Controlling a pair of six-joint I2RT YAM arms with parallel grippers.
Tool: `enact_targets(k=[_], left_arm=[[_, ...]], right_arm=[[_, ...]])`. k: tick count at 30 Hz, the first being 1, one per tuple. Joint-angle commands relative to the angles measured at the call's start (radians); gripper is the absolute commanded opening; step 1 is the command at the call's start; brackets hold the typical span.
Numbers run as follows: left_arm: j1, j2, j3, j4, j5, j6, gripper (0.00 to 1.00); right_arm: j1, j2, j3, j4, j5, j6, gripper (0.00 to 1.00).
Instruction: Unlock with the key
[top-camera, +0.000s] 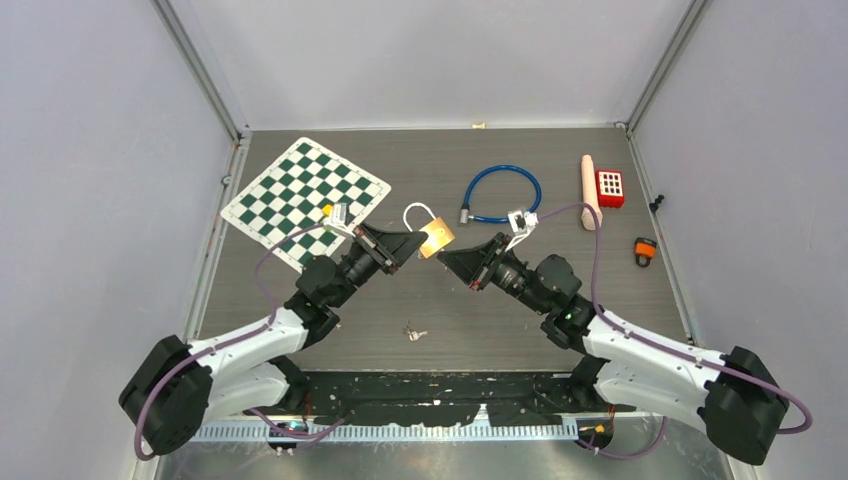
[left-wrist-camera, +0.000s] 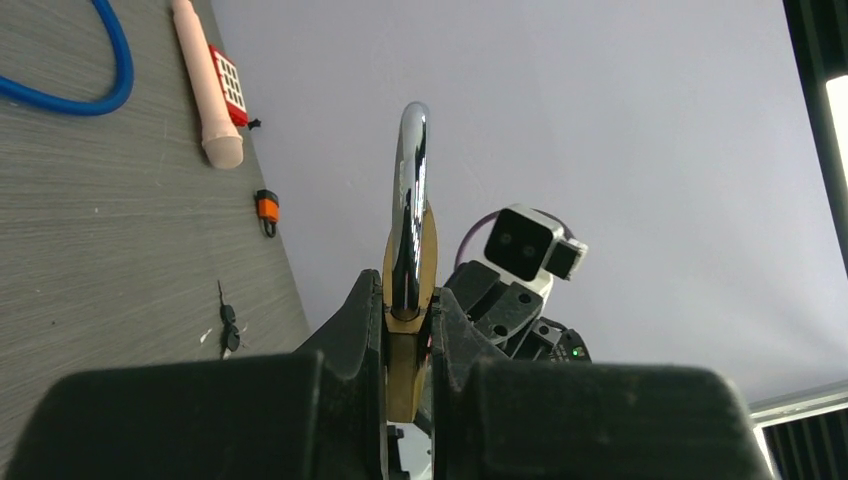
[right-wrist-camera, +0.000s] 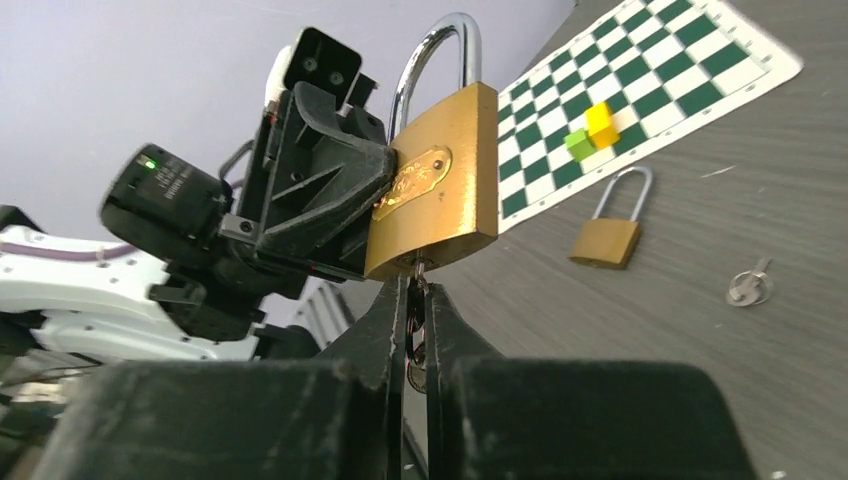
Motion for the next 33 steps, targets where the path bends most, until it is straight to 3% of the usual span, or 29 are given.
enact_targets(k=[1, 10, 16, 24, 28, 33], left_arm=[[-0.024, -0.062, 0.101, -0.094, 0.01, 0.03, 0.0], [-0.071, -0.074, 0.188, -0.369, -0.007, 0.065, 0.0], [-0.089, -0.086, 0.235, -0.492, -0.017, 0.121, 0.0], [-0.106, -0.093, 0.284, -0.637, -0.038, 0.163, 0.0], [-0.106, -0.11, 0.265, -0.635, -0.062, 0.168, 0.0], [-0.085, -0.132, 0.164, -0.428, -0.064, 0.12, 0.0]], right_arm=[[0.061, -0.028, 0.11, -0.238, 0.175, -0.323, 0.05], [0.322, 0.09, 0.241, -0.392, 0.544, -0.714, 0.05], [0.424, 0.203, 0.285, -0.408, 0.783, -0.935, 0.05], [0.485, 0.328, 0.298, -0.343, 0.954, -1.156, 0.05], [0.488, 0.328, 0.288, -0.337, 0.929, -1.146, 0.05], [0.44, 0.185, 0.194, -0.302, 0.598, -0.94, 0.05]])
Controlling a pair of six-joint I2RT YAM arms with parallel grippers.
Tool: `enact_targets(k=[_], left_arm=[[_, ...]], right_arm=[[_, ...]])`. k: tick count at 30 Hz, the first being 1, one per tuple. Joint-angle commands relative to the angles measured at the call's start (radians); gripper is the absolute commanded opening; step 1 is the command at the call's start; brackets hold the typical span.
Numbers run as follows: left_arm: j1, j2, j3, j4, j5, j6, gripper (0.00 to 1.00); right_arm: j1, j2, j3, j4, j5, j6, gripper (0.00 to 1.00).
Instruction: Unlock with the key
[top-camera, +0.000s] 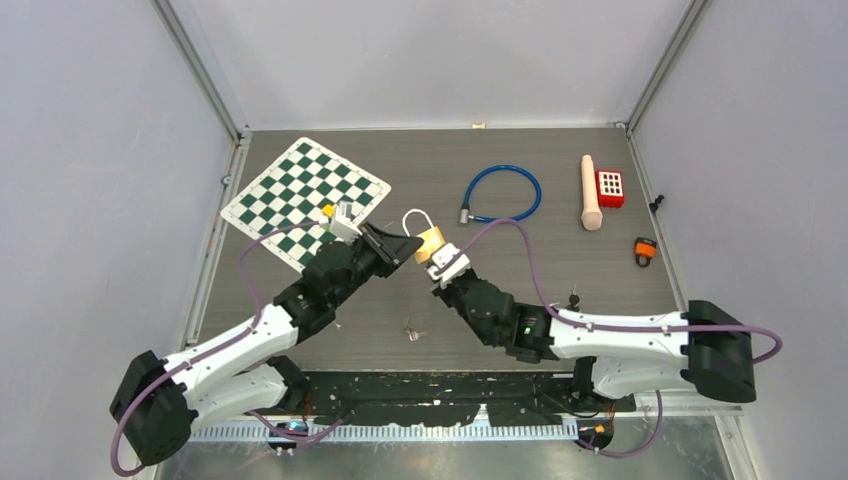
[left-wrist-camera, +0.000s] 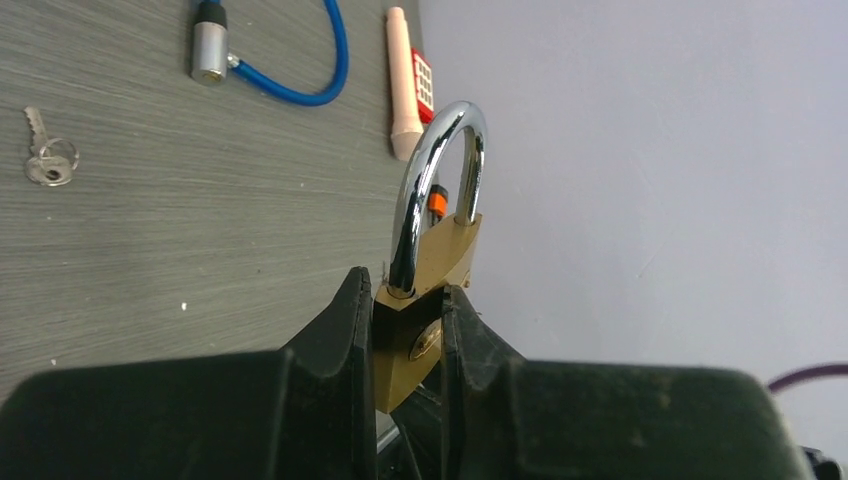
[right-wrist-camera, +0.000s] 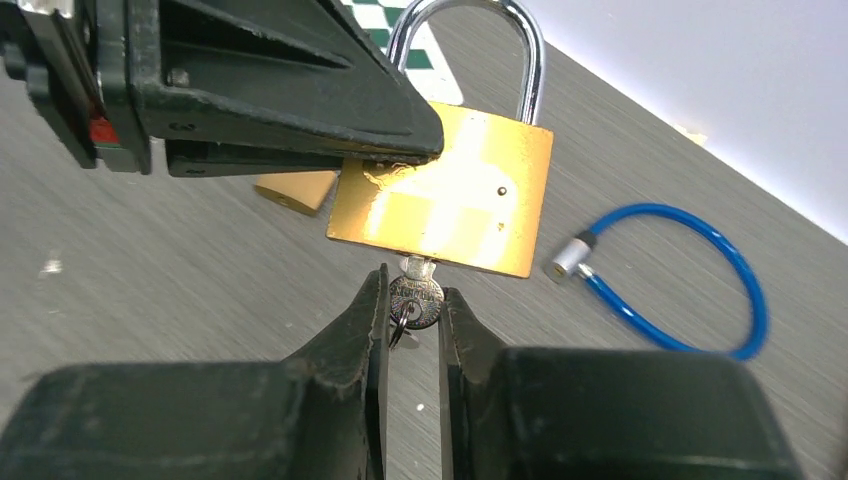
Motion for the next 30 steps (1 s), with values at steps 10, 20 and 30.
enact_targets(k=[10, 20, 30], left_arm=[[-0.005, -0.028, -0.165, 0.599, 0.106, -0.088, 0.0], [0.04, 0.026, -0.218, 0.777, 0.125, -0.142, 0.0], [0.086, 0.006, -0.265, 0.747, 0.127, -0.133, 0.0]], right_arm=[[-0.318, -0.222, -0.329, 0.411, -0.854, 0.575, 0.05], [-0.41, -0.103, -0.438, 0.778, -0.944, 0.857, 0.39], [-0.484, -0.157, -0.499, 0.725, -0.888, 0.912, 0.63]])
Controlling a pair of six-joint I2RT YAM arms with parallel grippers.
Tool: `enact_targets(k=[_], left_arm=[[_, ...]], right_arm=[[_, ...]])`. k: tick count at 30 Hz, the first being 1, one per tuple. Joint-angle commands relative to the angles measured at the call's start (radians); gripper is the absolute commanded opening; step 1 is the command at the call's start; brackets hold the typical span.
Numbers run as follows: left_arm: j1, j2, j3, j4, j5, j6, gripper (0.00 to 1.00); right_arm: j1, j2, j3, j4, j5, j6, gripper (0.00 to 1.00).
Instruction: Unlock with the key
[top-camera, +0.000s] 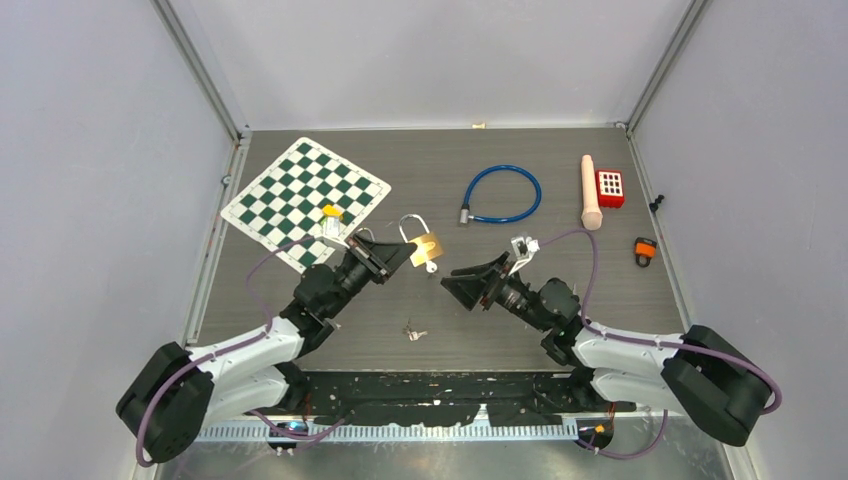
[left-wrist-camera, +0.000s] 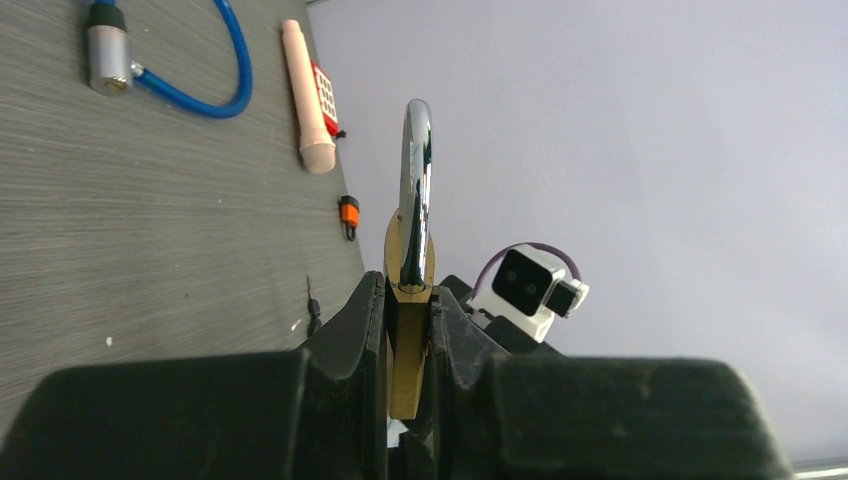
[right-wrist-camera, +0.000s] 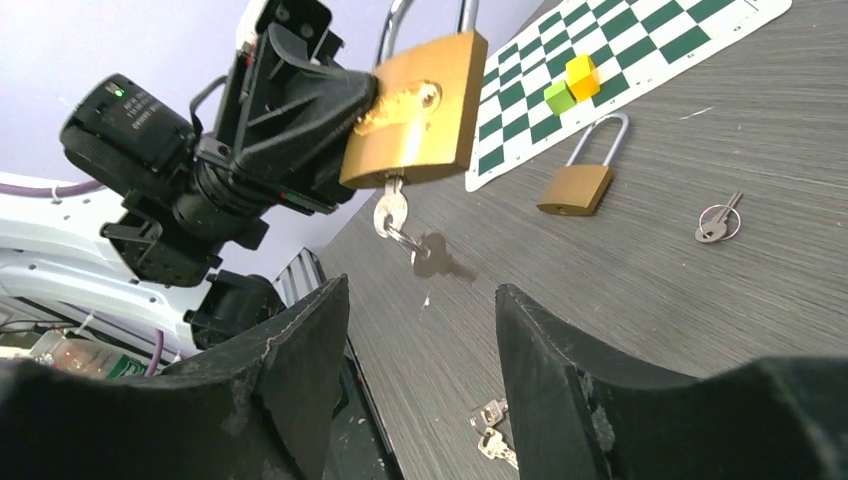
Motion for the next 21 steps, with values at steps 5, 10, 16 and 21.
enact_targets(k=[5, 10, 16, 21], left_arm=[[0.011, -0.01, 0.007, 0.214, 0.024, -0.029, 0.0], [0.011, 0.006, 0.01, 0.264, 0.042, -0.056, 0.0], [0.011, -0.003, 0.007, 0.273, 0.044, -0.051, 0.0], [0.011, -0.013, 0.001, 0.277, 0.025, -0.04, 0.0]], right_arm=[[-0.017, 0.011, 0.037, 0.063, -0.024, 0.034, 0.65], [-0.018, 0.133, 0.09, 0.187, -0.048, 0.068, 0.65], [-0.034, 0.323, 0.152, 0.418, -0.113, 0.193, 0.51], [-0.045, 0.407, 0.165, 0.54, -0.146, 0.276, 0.19]])
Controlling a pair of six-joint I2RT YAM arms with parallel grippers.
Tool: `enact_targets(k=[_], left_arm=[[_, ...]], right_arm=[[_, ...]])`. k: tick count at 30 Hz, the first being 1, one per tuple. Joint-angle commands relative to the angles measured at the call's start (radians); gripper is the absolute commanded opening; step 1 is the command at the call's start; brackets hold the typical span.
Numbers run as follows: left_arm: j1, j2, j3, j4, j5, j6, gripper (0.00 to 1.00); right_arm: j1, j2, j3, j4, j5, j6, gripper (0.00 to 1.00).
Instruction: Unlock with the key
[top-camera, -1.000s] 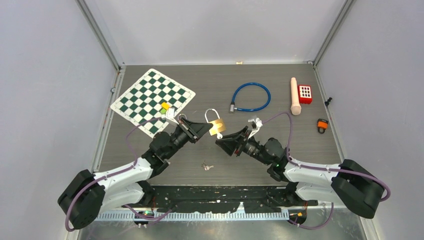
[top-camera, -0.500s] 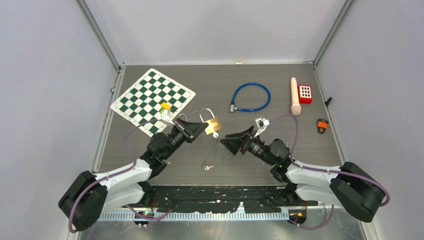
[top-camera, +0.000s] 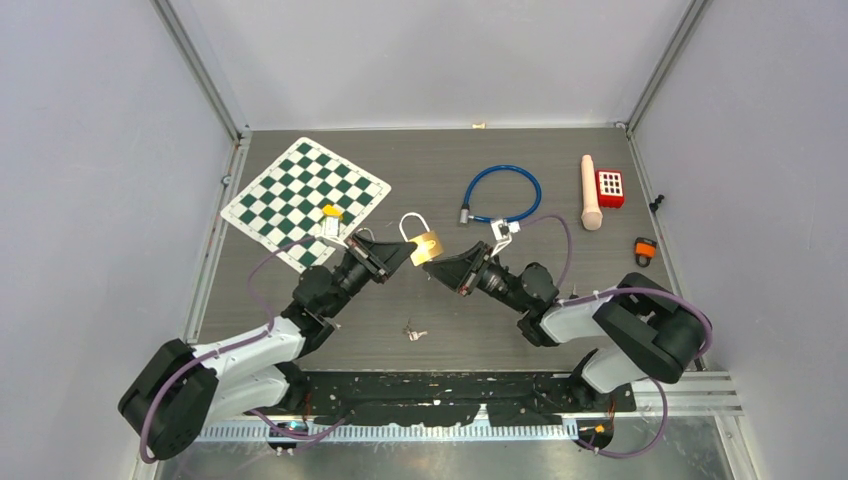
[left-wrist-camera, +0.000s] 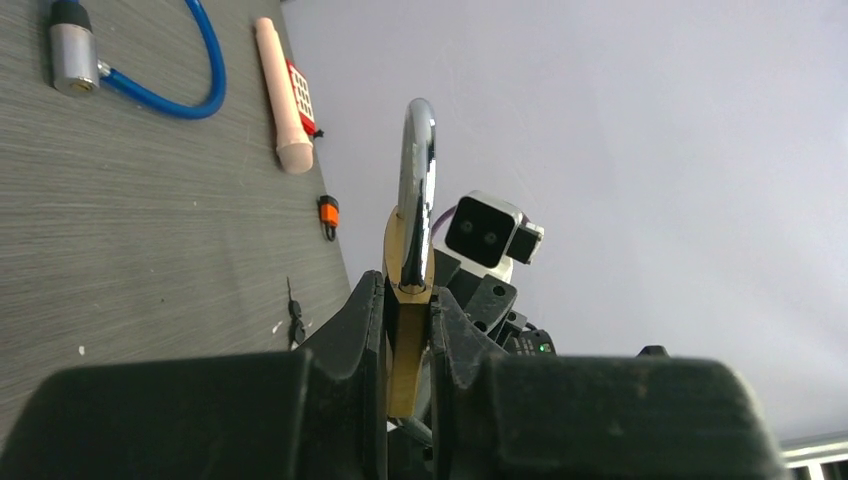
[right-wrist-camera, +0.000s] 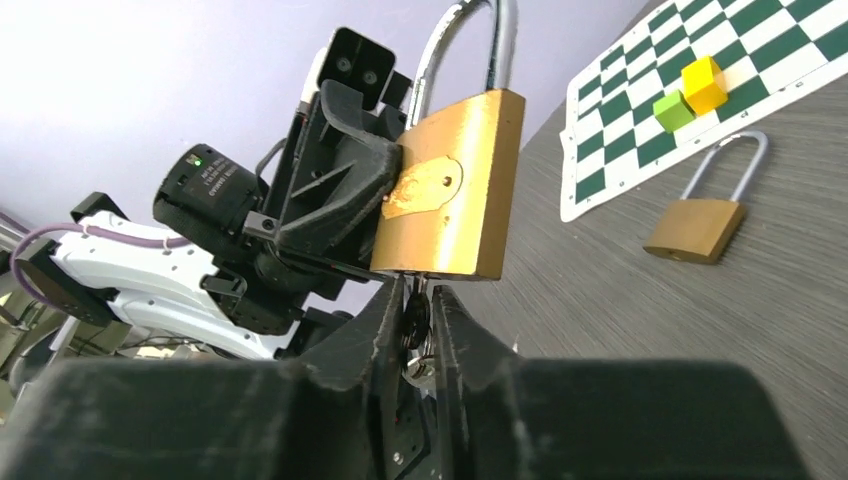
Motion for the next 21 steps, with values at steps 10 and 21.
enact_targets(k=[10, 21], left_arm=[[0.116, 0.047, 0.114, 0.308, -0.003, -0.023, 0.0], [0.216, 0.119, 0.197, 0.394, -0.073, -0.008, 0.0]], right_arm=[[-0.01, 0.047, -0.02, 0.197, -0.121, 0.115, 0.05], [-0.007, 0.059, -0.048, 0.196, -0.187, 0.116, 0.05]])
